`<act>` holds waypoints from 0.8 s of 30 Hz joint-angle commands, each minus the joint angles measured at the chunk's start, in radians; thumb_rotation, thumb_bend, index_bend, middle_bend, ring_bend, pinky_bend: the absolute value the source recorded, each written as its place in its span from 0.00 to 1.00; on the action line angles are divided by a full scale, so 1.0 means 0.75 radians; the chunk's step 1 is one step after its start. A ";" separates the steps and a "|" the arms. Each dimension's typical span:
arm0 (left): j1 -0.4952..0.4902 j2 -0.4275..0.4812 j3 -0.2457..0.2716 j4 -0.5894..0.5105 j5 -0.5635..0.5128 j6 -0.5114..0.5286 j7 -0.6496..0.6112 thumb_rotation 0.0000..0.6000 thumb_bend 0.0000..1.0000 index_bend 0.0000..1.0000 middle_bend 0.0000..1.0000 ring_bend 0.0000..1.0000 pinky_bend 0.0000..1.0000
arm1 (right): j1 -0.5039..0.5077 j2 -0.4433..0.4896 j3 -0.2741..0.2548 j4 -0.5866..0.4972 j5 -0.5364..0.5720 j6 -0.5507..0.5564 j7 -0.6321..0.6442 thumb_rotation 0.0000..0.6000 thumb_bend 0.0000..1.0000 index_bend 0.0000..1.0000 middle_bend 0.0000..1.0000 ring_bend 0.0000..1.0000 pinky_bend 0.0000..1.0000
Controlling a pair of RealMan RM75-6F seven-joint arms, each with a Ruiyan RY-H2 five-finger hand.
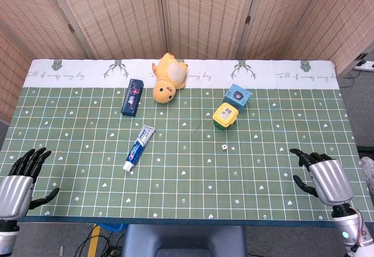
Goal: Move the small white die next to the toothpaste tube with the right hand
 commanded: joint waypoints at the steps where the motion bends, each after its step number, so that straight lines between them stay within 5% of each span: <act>1: -0.001 0.001 -0.002 0.009 -0.007 -0.004 -0.010 1.00 0.20 0.12 0.11 0.09 0.18 | -0.007 0.006 0.006 -0.014 0.009 -0.002 -0.016 1.00 0.20 0.27 0.53 0.50 0.56; 11: -0.004 -0.012 0.001 0.034 -0.005 -0.007 -0.031 1.00 0.20 0.13 0.11 0.09 0.18 | -0.053 0.063 0.005 -0.052 0.052 -0.003 -0.030 1.00 0.20 0.27 0.51 0.48 0.56; 19: -0.008 -0.023 -0.001 0.049 0.008 0.003 -0.044 1.00 0.20 0.13 0.11 0.09 0.18 | 0.013 -0.019 0.044 -0.032 0.081 -0.116 -0.033 1.00 0.21 0.27 0.49 0.46 0.56; 24: -0.005 -0.019 0.003 0.056 0.006 0.003 -0.060 1.00 0.20 0.13 0.11 0.09 0.18 | 0.133 -0.115 0.122 -0.006 0.182 -0.279 -0.115 1.00 0.22 0.27 0.68 0.62 0.59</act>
